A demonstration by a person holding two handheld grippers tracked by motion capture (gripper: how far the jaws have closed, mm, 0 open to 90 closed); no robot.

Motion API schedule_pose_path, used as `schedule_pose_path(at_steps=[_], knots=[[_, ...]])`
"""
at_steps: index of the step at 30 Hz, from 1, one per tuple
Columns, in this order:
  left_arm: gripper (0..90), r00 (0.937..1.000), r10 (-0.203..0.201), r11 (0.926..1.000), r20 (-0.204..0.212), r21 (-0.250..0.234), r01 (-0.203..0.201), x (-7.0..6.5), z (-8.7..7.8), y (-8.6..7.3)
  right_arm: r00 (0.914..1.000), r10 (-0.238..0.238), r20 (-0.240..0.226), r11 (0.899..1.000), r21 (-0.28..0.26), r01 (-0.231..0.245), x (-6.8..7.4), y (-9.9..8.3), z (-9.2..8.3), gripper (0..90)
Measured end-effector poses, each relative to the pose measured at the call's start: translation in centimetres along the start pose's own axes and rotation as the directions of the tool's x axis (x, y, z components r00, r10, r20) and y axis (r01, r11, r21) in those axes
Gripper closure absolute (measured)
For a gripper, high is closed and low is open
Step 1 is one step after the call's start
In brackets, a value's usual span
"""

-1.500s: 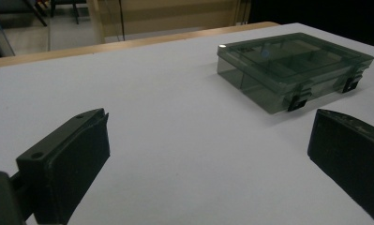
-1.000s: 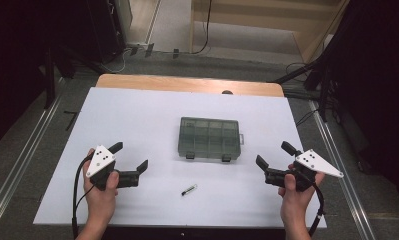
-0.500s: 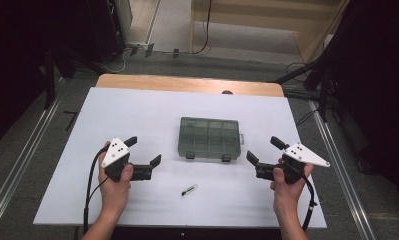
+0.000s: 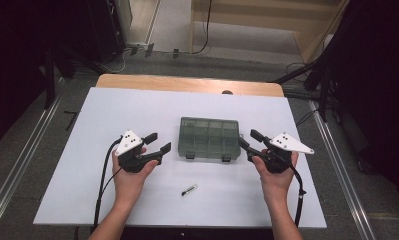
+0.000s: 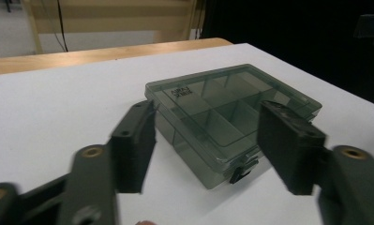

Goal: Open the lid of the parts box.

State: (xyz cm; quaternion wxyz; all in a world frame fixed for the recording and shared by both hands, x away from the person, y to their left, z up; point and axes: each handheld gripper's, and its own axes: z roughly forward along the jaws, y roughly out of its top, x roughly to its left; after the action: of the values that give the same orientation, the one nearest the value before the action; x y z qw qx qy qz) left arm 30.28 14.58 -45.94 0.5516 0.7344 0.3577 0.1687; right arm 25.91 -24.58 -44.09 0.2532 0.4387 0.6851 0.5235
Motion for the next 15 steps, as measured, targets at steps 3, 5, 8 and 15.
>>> schedule_pose_path(at_steps=[3,5,8,15], knots=[[60.6,1.0,-0.008,1.0,-0.001,0.002,0.008,0.5,0.2,0.1,0.9996,-0.011,-0.025,1.0,0.028,0.011,-0.3,-0.2,0.4,66.9],[76.6,0.9999,-0.005,0.9999,0.011,0.015,0.005,0.8,0.4,0.0,0.9986,-0.021,-0.049,0.999,0.045,0.023,-0.7,-0.7,0.7,84.3],[86.0,0.9979,0.025,0.9984,0.059,0.05,-0.028,0.8,1.0,-0.4,0.9978,-0.041,-0.052,0.996,0.074,0.045,-0.9,-1.0,1.0,90.0],[90.0,0.9956,0.039,0.9893,0.084,0.137,-0.051,0.7,2.8,-1.7,0.9977,-0.037,-0.057,0.987,0.154,0.045,-2.0,-2.2,1.6,90.0]])
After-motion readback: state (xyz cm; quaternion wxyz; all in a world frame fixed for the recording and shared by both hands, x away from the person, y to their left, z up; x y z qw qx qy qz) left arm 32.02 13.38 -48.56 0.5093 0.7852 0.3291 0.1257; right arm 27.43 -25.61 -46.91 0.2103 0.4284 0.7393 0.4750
